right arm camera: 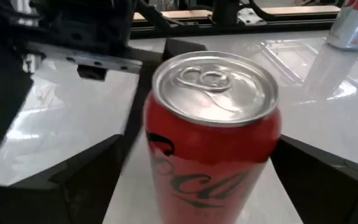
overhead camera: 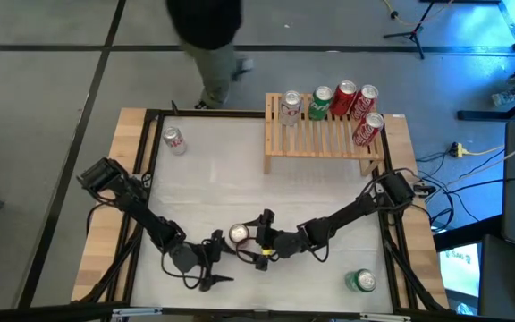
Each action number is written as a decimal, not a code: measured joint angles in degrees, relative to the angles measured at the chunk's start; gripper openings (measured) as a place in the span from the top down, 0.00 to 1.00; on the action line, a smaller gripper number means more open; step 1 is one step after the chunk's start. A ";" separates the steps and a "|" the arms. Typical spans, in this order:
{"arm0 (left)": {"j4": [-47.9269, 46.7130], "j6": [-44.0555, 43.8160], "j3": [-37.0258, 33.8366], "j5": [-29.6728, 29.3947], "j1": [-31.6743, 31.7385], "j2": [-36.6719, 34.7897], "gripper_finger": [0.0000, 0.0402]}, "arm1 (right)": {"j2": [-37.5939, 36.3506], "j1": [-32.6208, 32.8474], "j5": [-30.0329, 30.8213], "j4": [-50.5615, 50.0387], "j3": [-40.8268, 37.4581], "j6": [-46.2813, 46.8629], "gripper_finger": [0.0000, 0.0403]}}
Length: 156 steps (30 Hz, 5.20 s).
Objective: Place canned beverage on shelf
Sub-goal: Put the red black soda can on the shelf aligned with the other red black soda can, then put the green soda can on the shelf aligned with the other green soda can
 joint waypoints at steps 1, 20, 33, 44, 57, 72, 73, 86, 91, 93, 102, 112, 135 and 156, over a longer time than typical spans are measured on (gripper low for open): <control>-0.63 -0.18 0.00 1.09 -0.41 -0.53 0.08 | 0.00 0.00 -0.28 0.00 0.01 -0.01 0.04; -25.87 -7.30 -0.07 -15.18 0.62 -6.35 0.08 | 0.00 -0.85 0.18 1.82 0.01 0.34 0.14; -13.49 5.82 -0.07 -6.49 4.61 -4.03 0.08 | -0.09 -0.81 -0.36 3.47 0.05 -0.86 0.14; -13.25 5.61 -0.07 -6.57 3.70 -4.03 0.08 | -0.13 -0.74 -0.36 4.31 0.05 -2.10 0.28; -18.21 -2.94 0.09 -5.99 -4.02 -7.64 0.08 | -6.82 4.62 11.79 -15.98 5.94 -7.72 0.28; -18.32 -4.89 0.02 -6.85 -5.48 -7.64 0.08 | -25.31 8.19 29.46 -55.48 15.44 2.00 0.28; -18.34 -4.89 0.02 -7.13 -5.48 -7.64 0.08 | -27.06 8.20 31.04 -57.93 15.44 3.69 0.28; -18.36 -4.80 0.00 -11.05 -5.44 -7.64 0.08 | -38.98 3.25 45.59 -86.40 15.48 23.44 0.28; -18.36 -4.82 0.00 -11.08 -5.44 -7.64 0.08 | -40.22 -2.96 45.95 -96.51 15.48 32.61 0.28; -18.36 -4.82 0.00 -11.07 -5.44 -7.64 0.08 | -40.12 -5.50 45.84 -100.78 15.47 36.67 0.28; -18.25 -4.77 0.00 -11.91 -5.01 -7.64 0.08 | -40.09 -15.38 47.12 -107.47 11.92 46.55 0.28; -18.25 -4.82 0.00 -12.71 -4.98 -7.64 0.08 | -40.06 -24.80 45.75 -106.29 7.21 49.55 0.28; -17.37 -4.87 0.00 -12.77 -5.00 -7.64 0.08 | -40.00 -28.65 43.56 -98.29 5.30 46.79 0.28; -16.72 -4.50 -0.02 -12.77 -5.00 -7.68 0.08 | -38.82 -29.66 42.93 -99.27 7.73 40.75 0.03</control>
